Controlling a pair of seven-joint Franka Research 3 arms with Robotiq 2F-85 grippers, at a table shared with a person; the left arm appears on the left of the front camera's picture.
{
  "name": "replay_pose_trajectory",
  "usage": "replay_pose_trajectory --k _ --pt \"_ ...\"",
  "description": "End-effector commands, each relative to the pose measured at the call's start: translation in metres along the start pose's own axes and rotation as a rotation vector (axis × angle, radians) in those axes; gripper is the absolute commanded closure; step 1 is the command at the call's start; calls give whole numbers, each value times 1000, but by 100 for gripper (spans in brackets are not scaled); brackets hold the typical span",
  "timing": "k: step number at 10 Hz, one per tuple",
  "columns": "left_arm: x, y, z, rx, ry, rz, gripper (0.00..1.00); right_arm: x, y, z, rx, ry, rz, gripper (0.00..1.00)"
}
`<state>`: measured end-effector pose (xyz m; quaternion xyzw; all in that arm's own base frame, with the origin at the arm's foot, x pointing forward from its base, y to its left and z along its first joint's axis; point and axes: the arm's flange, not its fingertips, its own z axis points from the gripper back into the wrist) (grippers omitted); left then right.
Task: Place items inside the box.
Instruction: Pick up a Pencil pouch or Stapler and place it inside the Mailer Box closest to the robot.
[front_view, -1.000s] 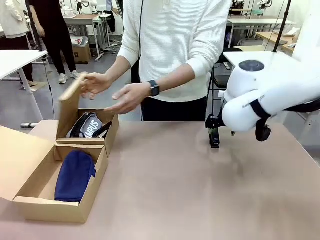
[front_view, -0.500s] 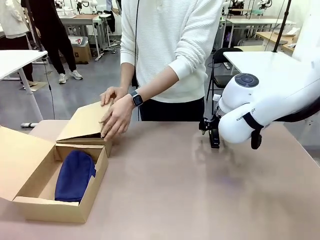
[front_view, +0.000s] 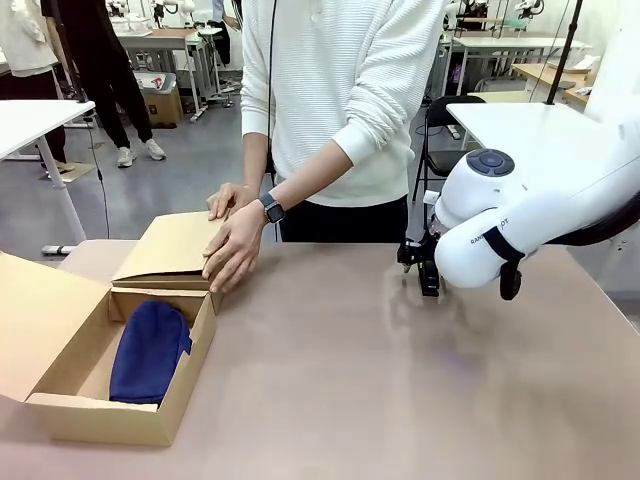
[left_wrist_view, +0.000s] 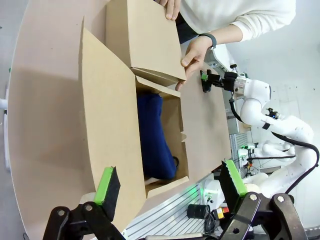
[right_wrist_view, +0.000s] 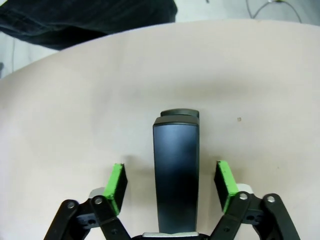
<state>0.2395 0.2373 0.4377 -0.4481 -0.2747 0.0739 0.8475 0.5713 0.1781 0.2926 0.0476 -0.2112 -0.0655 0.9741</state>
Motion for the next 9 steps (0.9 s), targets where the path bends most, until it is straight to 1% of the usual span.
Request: replay_pose_trajectory --k 1,2,3,9 --pt "0 -1 -1 -24 -19 -21 0 -1 4 0 -23 -4 -12 100" --pt "0 -1 -1 -24 -19 -21 0 -2 2 1 -31 -6 -13 62" --pt "0 -1 -1 -24 -19 -21 0 -1 0 4 -37 -12 -12 100" --pt "0 -1 -1 -24 -19 -21 0 -2 -7 13 -41 0 -18 100"
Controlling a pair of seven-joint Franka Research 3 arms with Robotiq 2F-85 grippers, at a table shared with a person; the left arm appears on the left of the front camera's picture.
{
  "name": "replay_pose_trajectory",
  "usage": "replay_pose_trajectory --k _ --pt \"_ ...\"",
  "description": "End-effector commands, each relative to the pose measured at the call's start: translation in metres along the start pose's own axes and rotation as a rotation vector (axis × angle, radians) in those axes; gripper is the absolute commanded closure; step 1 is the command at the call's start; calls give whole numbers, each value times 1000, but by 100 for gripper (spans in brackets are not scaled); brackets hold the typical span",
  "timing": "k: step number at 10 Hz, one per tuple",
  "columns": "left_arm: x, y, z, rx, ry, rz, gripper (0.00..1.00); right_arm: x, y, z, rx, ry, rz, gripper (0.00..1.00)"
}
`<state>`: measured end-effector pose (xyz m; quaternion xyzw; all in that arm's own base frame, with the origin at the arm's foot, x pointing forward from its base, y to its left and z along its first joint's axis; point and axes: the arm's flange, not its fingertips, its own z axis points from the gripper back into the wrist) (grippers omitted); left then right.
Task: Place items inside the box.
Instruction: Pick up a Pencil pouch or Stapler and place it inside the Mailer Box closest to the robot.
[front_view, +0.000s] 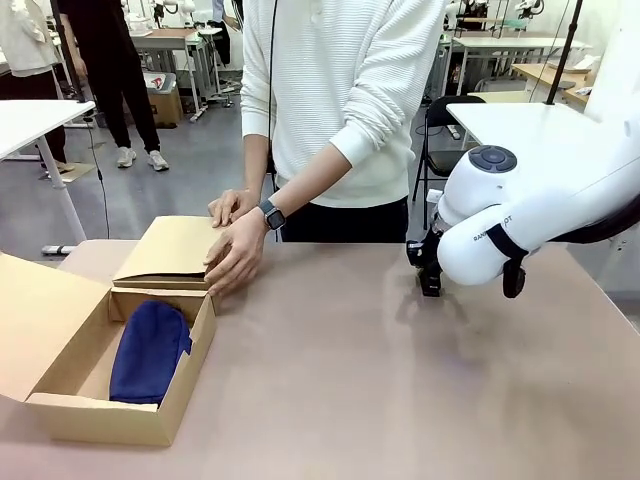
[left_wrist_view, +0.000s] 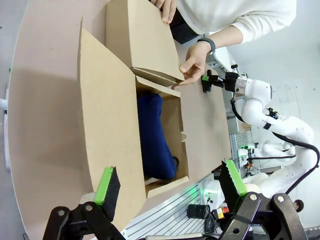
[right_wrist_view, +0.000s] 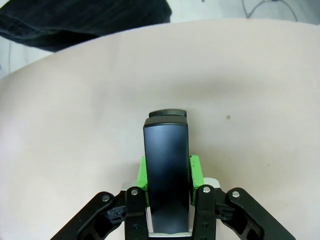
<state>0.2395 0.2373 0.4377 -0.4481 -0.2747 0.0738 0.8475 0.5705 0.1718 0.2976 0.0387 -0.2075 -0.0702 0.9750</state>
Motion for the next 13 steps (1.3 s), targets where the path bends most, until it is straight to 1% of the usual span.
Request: replay_pose_trajectory --k 1,2,3,4,5,6,8,10,11,12,13 --pt "0 -1 -1 -24 -19 -21 0 -6 -2 8 -25 1 -6 100" --pt "0 -1 -1 -24 -19 -21 0 -7 -6 20 -13 -2 -12 100" --pt "0 -1 -1 -24 -19 -21 0 -9 -12 56 15 14 -61 100" --pt "0 -1 -1 -24 -19 -21 0 -15 -18 111 55 85 -156 100" --pt "0 -1 -1 -24 -19 -21 0 -32 -16 166 76 118 -190 100" --pt "0 -1 -1 -24 -19 -21 0 -60 -4 208 61 134 -195 100" --pt "0 -1 -1 -24 -19 -21 0 -108 25 241 109 203 -95 100" --pt "0 -1 -1 -24 -19 -21 0 -141 44 250 120 243 -40 100" --pt "0 -1 -1 -24 -19 -21 0 -143 38 250 121 248 -47 100" --pt "0 -1 -1 -24 -19 -21 0 -138 46 262 91 218 -68 100" --pt "0 -1 -1 -24 -19 -21 0 -138 46 262 91 218 -68 100"
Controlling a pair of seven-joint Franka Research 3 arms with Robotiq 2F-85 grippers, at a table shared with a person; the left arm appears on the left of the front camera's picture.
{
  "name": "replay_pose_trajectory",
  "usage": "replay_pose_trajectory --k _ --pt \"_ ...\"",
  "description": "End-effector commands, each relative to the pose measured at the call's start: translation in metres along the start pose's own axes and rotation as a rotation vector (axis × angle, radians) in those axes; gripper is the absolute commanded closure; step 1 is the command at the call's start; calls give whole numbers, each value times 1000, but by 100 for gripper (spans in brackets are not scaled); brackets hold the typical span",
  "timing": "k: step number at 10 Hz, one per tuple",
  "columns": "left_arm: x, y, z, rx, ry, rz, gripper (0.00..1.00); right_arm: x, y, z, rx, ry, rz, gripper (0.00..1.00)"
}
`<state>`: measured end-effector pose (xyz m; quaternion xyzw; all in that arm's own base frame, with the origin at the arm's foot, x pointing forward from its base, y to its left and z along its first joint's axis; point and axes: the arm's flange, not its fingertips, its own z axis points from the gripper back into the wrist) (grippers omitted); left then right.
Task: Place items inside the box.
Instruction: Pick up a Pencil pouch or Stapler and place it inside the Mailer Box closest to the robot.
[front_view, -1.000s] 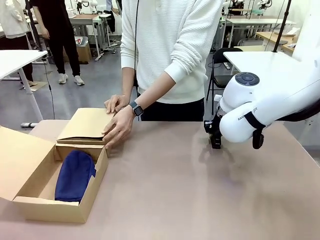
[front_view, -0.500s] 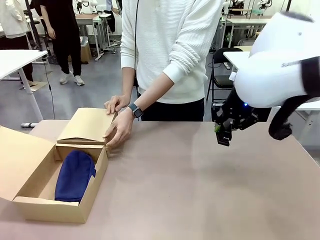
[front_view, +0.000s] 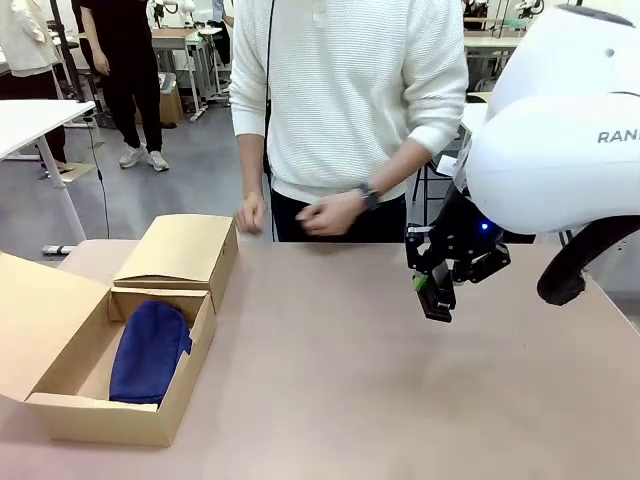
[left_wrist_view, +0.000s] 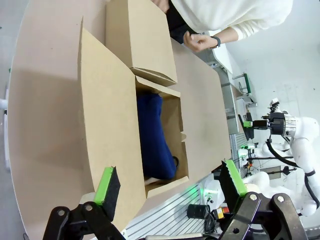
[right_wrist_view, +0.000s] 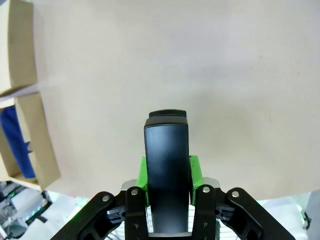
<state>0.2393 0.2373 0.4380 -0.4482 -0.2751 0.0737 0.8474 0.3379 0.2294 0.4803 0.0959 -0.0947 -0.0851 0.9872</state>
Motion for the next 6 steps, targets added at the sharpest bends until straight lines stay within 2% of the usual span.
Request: replay_pose_trajectory --k 1,2,3,5,6 --pt "0 -1 -1 -24 -18 -21 0 -3 2 -1 1 3 8 64" --pt "0 -1 -1 -24 -18 -21 0 -14 47 -7 60 -46 204 64" --pt "0 -1 -1 -24 -18 -21 0 -34 103 -4 59 -84 269 64" --pt "0 -1 -1 -24 -18 -21 0 -74 202 -2 112 -167 199 64" --pt "0 -1 -1 -24 -18 -21 0 -95 261 -6 226 -126 152 64"
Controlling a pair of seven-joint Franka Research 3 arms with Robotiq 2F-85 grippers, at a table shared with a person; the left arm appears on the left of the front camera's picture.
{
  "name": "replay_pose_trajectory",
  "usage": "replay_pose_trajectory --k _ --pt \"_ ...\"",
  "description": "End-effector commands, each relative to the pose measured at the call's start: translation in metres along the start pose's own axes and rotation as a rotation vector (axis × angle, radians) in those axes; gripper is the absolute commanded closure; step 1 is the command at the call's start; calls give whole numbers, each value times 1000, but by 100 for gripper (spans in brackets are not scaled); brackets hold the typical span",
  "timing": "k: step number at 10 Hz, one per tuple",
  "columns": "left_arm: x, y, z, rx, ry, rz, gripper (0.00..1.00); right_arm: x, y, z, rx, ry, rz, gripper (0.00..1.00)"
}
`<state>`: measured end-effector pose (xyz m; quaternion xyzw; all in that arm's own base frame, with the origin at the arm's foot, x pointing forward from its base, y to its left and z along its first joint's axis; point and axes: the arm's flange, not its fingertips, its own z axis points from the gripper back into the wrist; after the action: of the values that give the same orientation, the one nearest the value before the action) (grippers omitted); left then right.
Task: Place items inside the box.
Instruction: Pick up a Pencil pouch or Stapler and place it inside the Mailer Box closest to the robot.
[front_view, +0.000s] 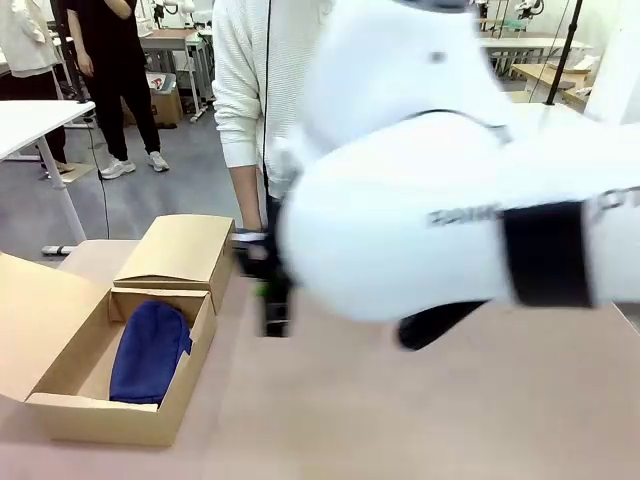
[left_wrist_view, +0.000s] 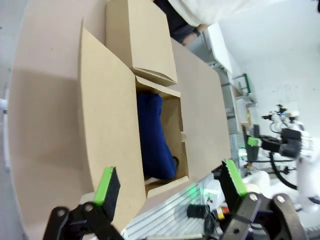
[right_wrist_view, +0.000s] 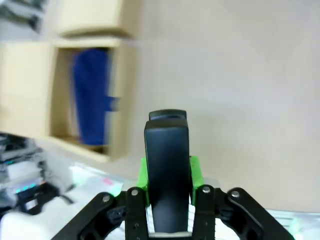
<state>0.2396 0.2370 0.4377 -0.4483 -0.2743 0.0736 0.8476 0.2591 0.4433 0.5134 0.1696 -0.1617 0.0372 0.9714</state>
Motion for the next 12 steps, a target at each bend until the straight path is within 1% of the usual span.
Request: replay_pose_trajectory --k 1,2,3,4,5,6,7,8,9,12 --pt "0 -1 0 -24 -20 -21 0 23 91 -40 60 -11 -84 64" --pt "0 -1 0 -24 -20 -21 0 19 120 -54 67 24 -56 64" --pt "0 -1 0 -24 -20 -21 0 9 143 -71 78 115 6 64" --pt "0 -1 0 -24 -20 -21 0 10 135 -79 36 178 37 64" --pt "0 -1 0 -24 -20 -21 0 -4 99 -36 107 62 -36 64" --pt "0 -1 0 -24 -20 -21 0 -4 99 -36 107 62 -36 64" --pt "0 -1 0 -24 -20 -21 0 -3 109 -77 82 137 -9 64" --pt "0 -1 0 -24 -20 -21 0 2 119 -105 98 232 4 64" --pt "0 -1 0 -24 -20 -21 0 11 123 -122 115 298 -22 64" --pt "0 -1 0 -24 -20 -21 0 34 129 -141 85 321 -50 64"
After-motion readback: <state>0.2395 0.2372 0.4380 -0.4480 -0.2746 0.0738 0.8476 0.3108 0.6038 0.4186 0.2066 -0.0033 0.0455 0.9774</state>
